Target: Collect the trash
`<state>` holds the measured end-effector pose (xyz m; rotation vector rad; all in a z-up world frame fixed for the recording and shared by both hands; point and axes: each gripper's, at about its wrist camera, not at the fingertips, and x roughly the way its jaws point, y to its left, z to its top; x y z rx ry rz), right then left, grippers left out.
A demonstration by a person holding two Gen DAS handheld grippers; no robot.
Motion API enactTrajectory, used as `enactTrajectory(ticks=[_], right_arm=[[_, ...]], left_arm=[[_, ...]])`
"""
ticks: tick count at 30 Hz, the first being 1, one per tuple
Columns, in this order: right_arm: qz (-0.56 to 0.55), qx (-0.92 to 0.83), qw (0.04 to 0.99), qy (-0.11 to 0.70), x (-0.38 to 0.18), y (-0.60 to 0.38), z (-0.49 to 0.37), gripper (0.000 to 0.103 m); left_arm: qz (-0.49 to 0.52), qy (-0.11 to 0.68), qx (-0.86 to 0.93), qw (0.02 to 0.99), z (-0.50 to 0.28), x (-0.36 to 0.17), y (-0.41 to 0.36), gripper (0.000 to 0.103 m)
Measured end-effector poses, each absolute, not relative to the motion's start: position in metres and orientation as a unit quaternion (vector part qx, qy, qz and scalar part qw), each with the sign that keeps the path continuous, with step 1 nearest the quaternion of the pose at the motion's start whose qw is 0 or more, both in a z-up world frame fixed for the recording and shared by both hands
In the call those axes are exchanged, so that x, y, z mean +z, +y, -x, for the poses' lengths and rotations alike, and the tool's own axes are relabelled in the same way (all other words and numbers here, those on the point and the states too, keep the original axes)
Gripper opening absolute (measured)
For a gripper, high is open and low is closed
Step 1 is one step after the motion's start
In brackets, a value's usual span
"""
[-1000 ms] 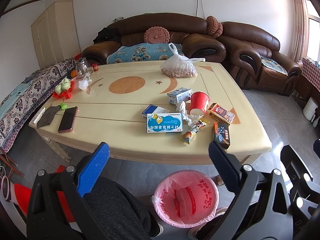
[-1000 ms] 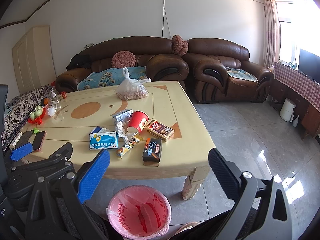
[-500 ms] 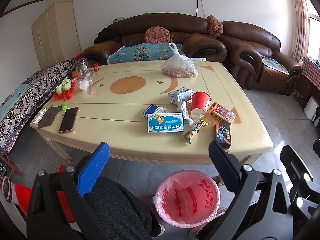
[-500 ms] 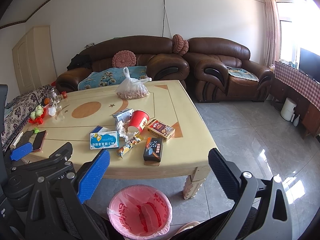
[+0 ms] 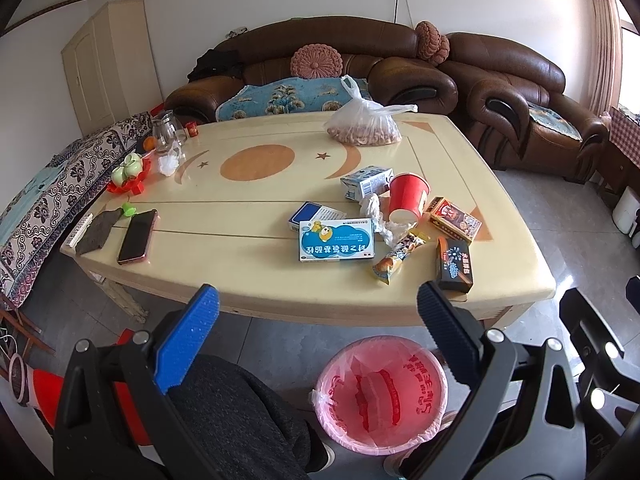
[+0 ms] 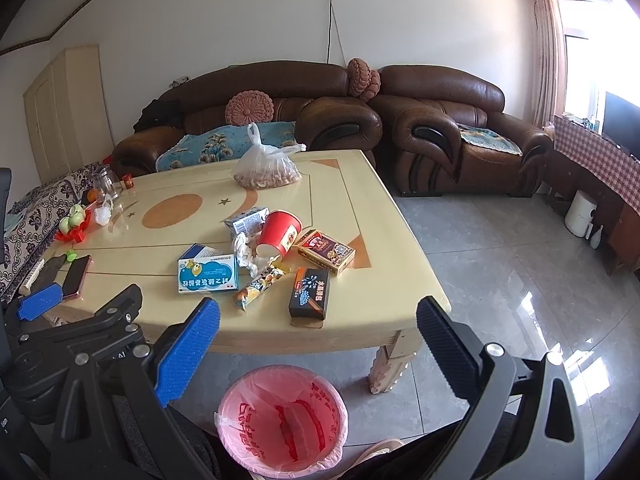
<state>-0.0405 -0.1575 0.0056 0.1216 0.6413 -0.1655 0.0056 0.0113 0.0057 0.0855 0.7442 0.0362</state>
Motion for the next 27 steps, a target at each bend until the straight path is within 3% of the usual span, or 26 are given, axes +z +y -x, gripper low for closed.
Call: enactTrajectory(ticks=[27], right_arm=[[-0.079,-0.068,0.911,0.4,-0.064,-0.174,-0.048,0.097]], left_arm=[[-0.028,0.452,0.003,0.892,-0.092,-0.059,0.032,0.097]])
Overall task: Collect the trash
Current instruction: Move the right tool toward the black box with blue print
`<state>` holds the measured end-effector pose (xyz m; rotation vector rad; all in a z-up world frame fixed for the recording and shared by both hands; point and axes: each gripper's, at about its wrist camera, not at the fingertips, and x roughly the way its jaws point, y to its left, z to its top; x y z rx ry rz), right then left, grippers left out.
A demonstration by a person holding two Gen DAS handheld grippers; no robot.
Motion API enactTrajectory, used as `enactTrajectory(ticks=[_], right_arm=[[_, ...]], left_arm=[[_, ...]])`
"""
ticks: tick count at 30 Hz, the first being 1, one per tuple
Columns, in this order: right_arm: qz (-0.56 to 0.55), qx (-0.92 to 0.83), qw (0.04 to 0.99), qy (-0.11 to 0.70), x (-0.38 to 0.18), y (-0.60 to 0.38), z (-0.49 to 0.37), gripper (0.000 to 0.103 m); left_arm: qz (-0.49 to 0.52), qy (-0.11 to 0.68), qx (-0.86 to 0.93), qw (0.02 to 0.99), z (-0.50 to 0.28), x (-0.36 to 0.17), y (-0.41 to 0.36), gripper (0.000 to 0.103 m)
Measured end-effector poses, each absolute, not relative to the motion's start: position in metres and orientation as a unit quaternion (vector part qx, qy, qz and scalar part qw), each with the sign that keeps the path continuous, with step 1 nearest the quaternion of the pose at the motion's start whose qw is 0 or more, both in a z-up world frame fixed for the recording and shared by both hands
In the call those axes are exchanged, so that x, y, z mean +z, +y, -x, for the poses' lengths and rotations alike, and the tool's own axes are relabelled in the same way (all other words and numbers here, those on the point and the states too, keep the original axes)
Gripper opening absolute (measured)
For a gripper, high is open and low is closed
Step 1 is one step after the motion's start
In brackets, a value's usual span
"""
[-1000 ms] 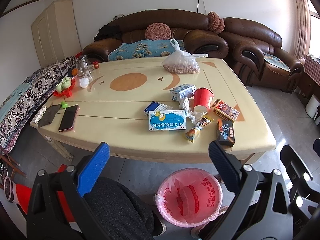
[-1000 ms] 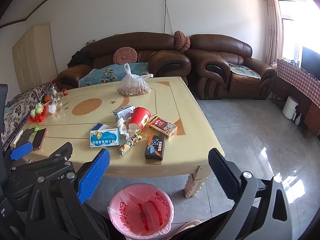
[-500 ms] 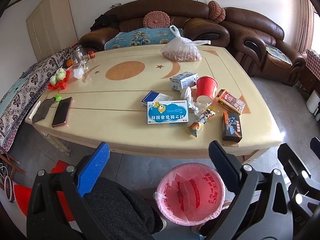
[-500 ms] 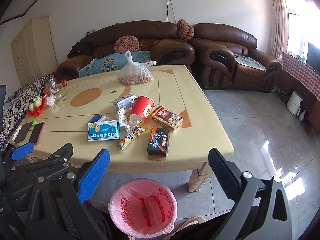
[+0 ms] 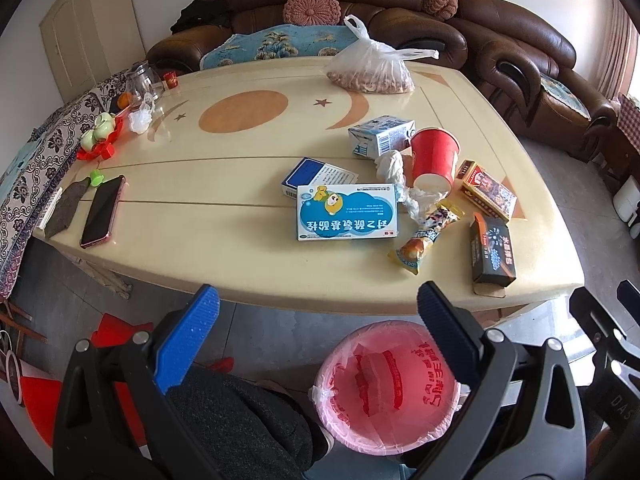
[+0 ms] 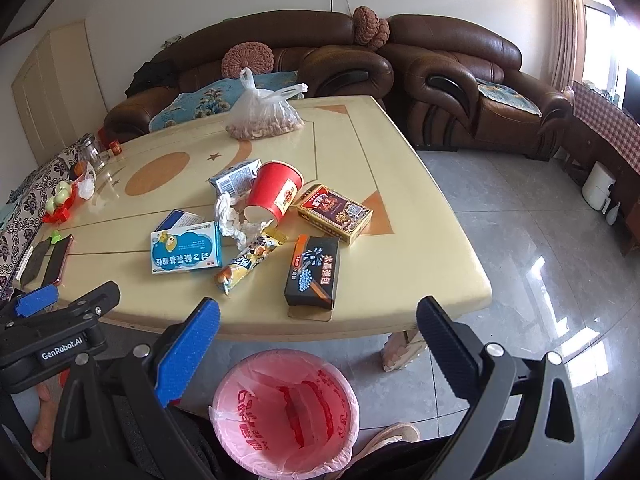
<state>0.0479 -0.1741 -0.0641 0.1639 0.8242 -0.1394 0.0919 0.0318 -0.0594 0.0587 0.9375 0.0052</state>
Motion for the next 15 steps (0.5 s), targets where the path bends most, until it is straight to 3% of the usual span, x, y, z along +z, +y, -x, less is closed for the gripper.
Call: enactTrajectory(ticks=[15], right_arm=[[-0.099,-0.066,0.892,0.437,-0.11,-0.194,-0.102,0.097]], left_arm=[[0.081,0.531,-0.02,0.843,-0.142,-0.099,0.033,0.097]])
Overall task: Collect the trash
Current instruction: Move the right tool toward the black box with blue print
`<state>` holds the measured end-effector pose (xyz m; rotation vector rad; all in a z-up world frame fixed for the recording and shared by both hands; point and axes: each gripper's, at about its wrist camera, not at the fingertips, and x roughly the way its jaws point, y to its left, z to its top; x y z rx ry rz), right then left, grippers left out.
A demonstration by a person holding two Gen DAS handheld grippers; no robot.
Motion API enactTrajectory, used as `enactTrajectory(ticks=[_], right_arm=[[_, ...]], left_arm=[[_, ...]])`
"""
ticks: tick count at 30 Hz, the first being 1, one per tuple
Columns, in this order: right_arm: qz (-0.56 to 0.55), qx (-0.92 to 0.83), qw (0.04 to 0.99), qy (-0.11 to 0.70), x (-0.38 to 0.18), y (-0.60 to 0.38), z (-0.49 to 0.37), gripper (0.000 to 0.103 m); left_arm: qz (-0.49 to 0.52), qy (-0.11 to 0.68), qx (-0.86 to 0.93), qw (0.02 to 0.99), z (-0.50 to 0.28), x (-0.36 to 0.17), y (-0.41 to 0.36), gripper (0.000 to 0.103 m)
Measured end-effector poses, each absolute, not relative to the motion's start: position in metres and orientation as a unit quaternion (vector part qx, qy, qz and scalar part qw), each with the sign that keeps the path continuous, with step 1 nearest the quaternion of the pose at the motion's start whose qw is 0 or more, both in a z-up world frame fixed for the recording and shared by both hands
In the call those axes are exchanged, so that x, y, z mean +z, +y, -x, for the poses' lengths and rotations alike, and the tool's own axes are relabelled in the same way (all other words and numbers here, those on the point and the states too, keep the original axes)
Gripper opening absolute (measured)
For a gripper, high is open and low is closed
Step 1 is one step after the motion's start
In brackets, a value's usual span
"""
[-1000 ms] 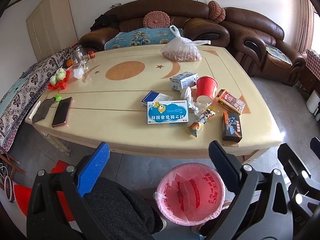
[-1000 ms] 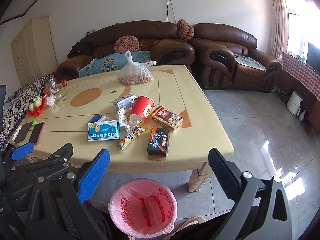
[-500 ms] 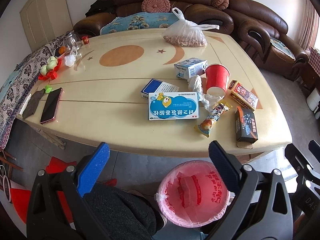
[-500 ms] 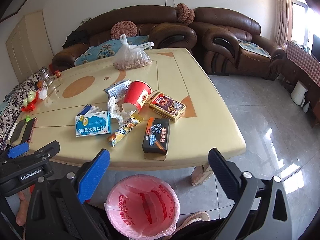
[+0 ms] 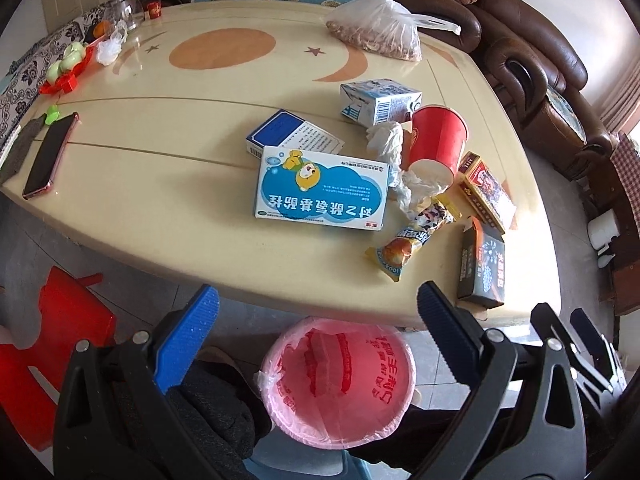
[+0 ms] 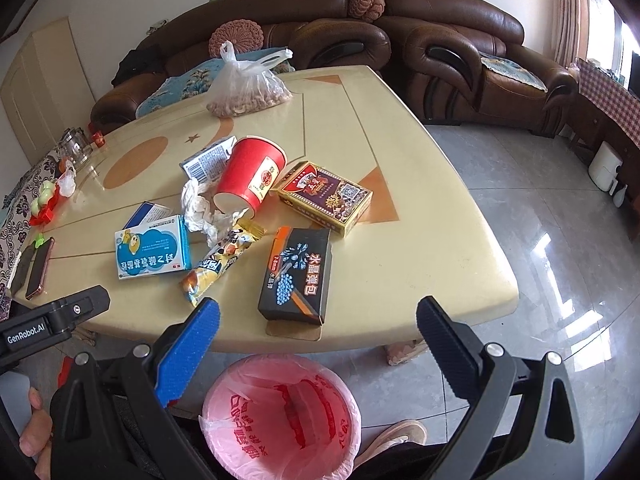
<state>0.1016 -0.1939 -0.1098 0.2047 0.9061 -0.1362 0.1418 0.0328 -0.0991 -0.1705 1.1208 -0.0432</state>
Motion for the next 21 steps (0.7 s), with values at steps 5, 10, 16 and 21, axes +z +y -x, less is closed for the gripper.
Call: enactTrajectory(ticks=[5,10,16,21], right_arm=[[-0.101,-0.058,0.894,0.432,-0.125,-0.195,-0.117,0.097],[-0.098,-0.048,0.895,0.433,-0.145,-0.193,-0.13,0.097],[-0.104,-0.038,0.892,0.439,-0.163,-0.196,-0.144,0.097],[-0.112,-0.029,0.892,0.437,-0.171,-0.2,-0.151,0.097]], left_arm=[[0.154,0.549,0.009,0.822,-0.161,-0.111,0.036,0.097],[0.222,0.557,0.041,0.799,-0.181,-0.125,0.035,0.097],[0.291,0.559,0.084,0.772,-0.2,-0.143,0.041,0.097],[0.329,0.546,0.114,0.762,-0.207,-0.151,0.047,0.097]])
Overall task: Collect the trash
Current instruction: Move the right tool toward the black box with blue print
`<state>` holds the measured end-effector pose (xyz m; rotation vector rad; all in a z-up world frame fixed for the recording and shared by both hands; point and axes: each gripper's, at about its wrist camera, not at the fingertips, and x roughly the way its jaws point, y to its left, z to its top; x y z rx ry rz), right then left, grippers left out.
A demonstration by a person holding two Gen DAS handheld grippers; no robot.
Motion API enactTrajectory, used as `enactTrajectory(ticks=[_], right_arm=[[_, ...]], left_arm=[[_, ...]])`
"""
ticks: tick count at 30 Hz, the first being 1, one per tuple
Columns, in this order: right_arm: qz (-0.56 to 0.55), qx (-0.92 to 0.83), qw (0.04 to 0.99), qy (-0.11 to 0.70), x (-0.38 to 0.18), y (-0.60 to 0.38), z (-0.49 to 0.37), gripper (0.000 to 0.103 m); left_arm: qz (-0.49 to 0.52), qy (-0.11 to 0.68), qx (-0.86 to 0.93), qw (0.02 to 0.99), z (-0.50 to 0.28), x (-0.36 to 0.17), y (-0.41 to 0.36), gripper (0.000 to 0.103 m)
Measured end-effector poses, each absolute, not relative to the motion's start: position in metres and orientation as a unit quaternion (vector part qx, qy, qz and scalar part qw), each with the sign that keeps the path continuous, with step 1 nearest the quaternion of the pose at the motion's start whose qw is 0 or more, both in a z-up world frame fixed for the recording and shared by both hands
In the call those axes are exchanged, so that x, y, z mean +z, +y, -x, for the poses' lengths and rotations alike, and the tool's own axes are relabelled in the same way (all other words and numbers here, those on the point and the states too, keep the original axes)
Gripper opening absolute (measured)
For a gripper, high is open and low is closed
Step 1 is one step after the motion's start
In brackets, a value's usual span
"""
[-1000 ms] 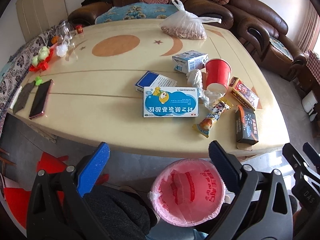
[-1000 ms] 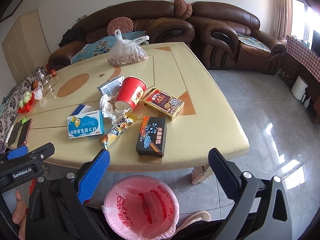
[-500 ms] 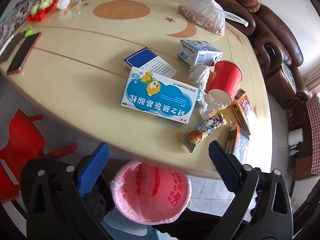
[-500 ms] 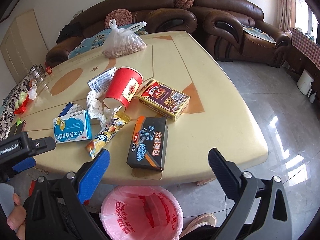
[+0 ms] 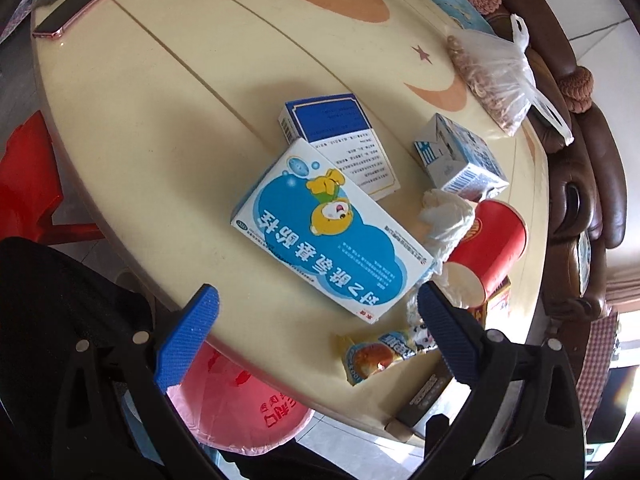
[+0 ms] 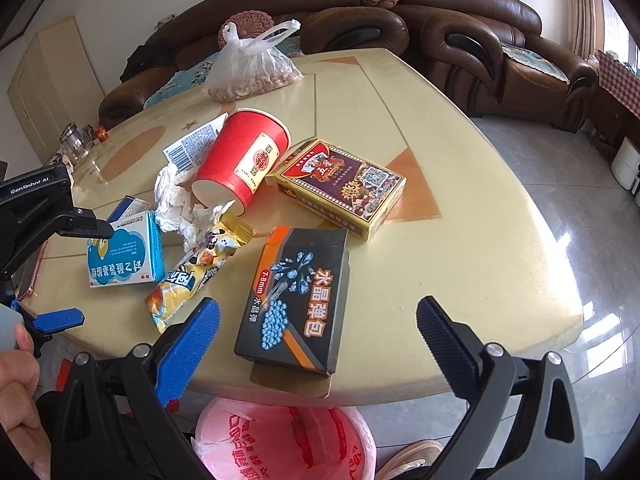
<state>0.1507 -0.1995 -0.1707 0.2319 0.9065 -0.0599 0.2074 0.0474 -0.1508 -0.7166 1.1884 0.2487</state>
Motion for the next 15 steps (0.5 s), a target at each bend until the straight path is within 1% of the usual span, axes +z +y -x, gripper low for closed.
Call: enactTrajectory(ticks=[15], right_arm=[[-0.113,-0.011,0.888,0.445,-0.19,-0.202,-0.162,0.097]], left_arm=[[0.417,0.518,0.154,0.731,-0.227,-0.167,0.052,0.097]])
